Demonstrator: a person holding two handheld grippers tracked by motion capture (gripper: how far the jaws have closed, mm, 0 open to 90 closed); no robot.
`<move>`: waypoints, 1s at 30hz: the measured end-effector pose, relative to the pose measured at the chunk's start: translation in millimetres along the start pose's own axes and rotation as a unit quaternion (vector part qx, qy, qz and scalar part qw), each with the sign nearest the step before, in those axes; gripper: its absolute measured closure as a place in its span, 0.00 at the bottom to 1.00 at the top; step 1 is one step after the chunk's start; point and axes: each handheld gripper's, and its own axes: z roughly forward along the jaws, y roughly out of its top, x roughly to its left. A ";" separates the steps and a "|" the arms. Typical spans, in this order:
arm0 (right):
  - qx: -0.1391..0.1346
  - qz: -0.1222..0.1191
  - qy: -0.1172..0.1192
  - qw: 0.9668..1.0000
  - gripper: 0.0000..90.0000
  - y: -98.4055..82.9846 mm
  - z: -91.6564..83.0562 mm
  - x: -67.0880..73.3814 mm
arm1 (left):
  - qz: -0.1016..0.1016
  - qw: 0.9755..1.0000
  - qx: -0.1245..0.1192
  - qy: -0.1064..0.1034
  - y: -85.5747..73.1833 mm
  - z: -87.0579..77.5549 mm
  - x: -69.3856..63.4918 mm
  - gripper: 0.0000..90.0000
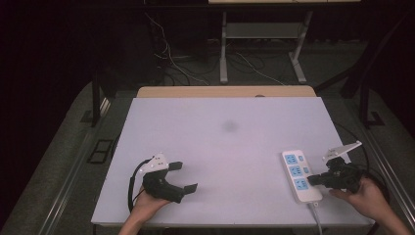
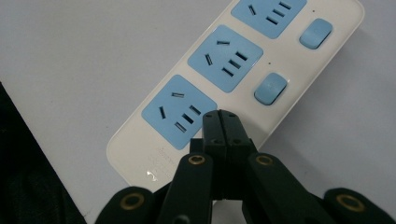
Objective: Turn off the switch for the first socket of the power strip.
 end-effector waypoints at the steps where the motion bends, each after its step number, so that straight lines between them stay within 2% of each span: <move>1: -0.001 -0.001 -0.001 1.000 1.00 -0.3 0.0 0.2 | -0.001 1.000 0.000 0.000 0.0 0.0 0.0 0.01; 11: 0.001 0.004 -0.005 1.000 1.00 0.8 -0.5 1.2 | -0.004 1.000 -0.002 0.002 -0.2 -0.9 1.1 0.01; 15: -0.001 0.008 0.001 1.000 1.00 0.2 -0.7 -0.4 | -0.004 1.000 -0.002 0.002 -0.3 -0.8 1.4 0.01; 19: 0.006 0.000 -0.001 1.000 1.00 2.3 -0.4 2.4 | -0.005 1.000 -0.002 0.002 -0.3 -0.5 1.7 0.01; 20: 0.006 -0.004 0.008 1.000 1.00 3.5 0.1 4.8 | -0.005 1.000 -0.002 0.001 -0.3 -0.3 1.6 0.01; 22: 0.007 -0.006 0.009 1.000 1.00 4.7 -0.2 6.2 | -0.005 1.000 -0.002 0.001 -0.3 -0.3 1.5 0.01; 25: 0.021 -0.017 -0.006 1.000 1.00 9.5 2.1 11.8 | -0.005 1.000 -0.002 0.001 -0.4 -0.5 1.4 0.01; 30: 0.016 -0.020 -0.003 1.000 1.00 12.8 -1.1 12.6 | -0.009 1.000 -0.004 0.003 -0.7 -1.6 2.9 0.01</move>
